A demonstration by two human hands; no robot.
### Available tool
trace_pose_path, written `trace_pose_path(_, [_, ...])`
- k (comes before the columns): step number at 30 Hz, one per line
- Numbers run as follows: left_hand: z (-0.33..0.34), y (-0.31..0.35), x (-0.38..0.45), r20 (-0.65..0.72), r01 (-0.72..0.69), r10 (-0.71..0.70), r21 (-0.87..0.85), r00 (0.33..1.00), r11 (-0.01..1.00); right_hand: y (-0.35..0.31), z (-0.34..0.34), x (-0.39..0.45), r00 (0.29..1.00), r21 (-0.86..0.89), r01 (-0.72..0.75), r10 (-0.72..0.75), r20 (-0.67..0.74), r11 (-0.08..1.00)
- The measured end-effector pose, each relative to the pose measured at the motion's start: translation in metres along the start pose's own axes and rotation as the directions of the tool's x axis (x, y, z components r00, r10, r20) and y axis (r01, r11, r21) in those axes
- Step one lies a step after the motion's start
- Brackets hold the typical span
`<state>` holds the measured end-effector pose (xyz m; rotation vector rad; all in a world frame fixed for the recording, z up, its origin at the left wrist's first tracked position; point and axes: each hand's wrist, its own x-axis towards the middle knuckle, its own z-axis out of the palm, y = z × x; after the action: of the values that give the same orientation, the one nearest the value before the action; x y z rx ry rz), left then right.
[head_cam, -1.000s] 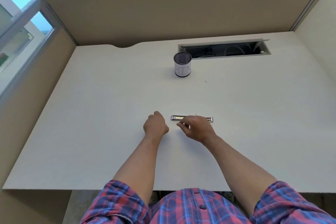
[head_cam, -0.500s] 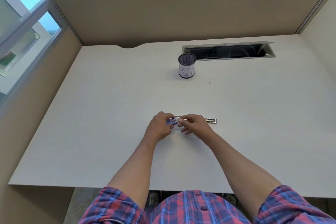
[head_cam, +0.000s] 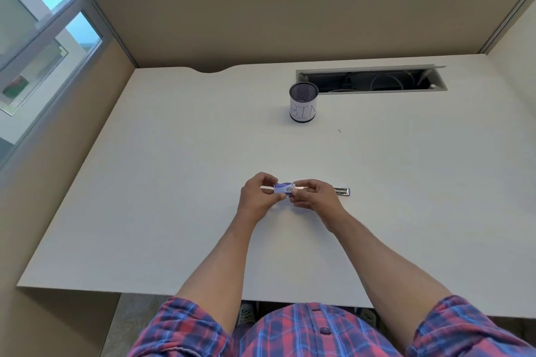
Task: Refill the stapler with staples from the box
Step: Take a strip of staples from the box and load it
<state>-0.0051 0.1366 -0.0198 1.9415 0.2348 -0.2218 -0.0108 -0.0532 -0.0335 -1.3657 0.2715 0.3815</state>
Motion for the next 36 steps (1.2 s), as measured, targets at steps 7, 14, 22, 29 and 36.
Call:
trace_pose_path(7, [0.005,0.003,-0.003,-0.064,0.023,-0.041,-0.261,0.997,0.965,-0.001,0.003,0.003,0.997,0.033,0.030,-0.027,-0.073,0.999])
trace_pose_path(14, [0.004,-0.001,-0.002,-0.041,0.056,-0.074,-0.335,0.996,0.940,-0.001,0.005,0.005,0.996,0.031,0.048,-0.046,-0.070,0.998])
trace_pose_path(22, [0.006,-0.002,-0.004,-0.005,0.114,-0.128,-0.432,0.992,0.895,0.000,0.005,0.006,0.997,0.035,0.050,-0.047,-0.063,0.998])
trace_pose_path(29, [0.009,-0.002,-0.005,0.029,0.178,-0.194,-0.545,0.981,0.819,0.001,0.007,0.007,0.996,0.040,0.061,-0.058,-0.061,0.997])
trace_pose_path(36, [0.013,0.004,-0.005,0.005,0.222,-0.279,-0.620,0.960,0.753,0.003,0.008,0.007,0.994,0.024,0.090,-0.088,-0.067,0.996])
